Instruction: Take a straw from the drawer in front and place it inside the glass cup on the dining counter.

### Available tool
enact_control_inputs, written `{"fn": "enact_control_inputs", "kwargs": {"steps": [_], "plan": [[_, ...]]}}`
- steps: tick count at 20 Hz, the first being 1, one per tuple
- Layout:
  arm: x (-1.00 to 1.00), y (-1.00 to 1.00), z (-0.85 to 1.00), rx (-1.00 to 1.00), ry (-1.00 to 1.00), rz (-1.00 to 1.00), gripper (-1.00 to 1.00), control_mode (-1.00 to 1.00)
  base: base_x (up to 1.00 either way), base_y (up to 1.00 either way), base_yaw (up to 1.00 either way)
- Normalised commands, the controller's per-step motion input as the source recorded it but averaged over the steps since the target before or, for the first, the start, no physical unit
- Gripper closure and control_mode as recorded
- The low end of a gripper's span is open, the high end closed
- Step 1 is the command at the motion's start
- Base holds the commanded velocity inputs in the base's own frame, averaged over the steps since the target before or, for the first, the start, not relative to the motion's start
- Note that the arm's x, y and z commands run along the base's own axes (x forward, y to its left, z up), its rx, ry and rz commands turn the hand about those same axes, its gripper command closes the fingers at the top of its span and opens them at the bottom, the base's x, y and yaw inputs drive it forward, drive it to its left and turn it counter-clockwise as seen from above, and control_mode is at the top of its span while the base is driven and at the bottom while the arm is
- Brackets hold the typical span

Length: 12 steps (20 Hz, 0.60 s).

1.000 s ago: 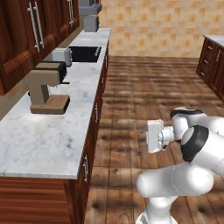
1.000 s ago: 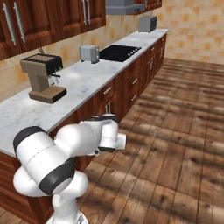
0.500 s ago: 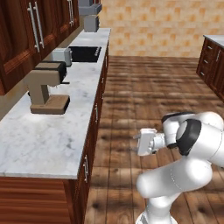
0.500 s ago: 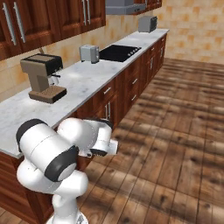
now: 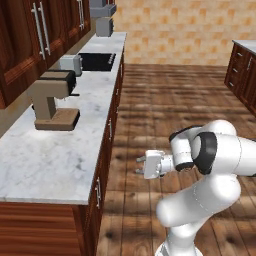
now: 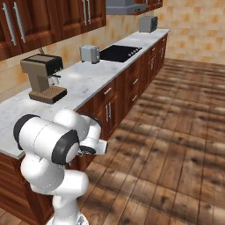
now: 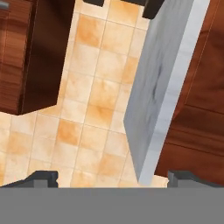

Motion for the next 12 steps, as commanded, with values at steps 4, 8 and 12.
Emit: {"fn": "enact_control_inputs", "kwargs": {"steps": [4, 8, 12], "plan": [[0.36, 0.32, -0.18, 0.00, 0.00, -0.03, -1.00, -1.00, 0.00, 0.00, 0.00], [0.37, 0.24, -0.25, 0.00, 0.00, -0.03, -1.00, -1.00, 0.00, 0.00, 0.00], [0.38, 0.16, -0.30, 0.00, 0.00, -0.03, -1.00, -1.00, 0.00, 0.00, 0.00]]}}
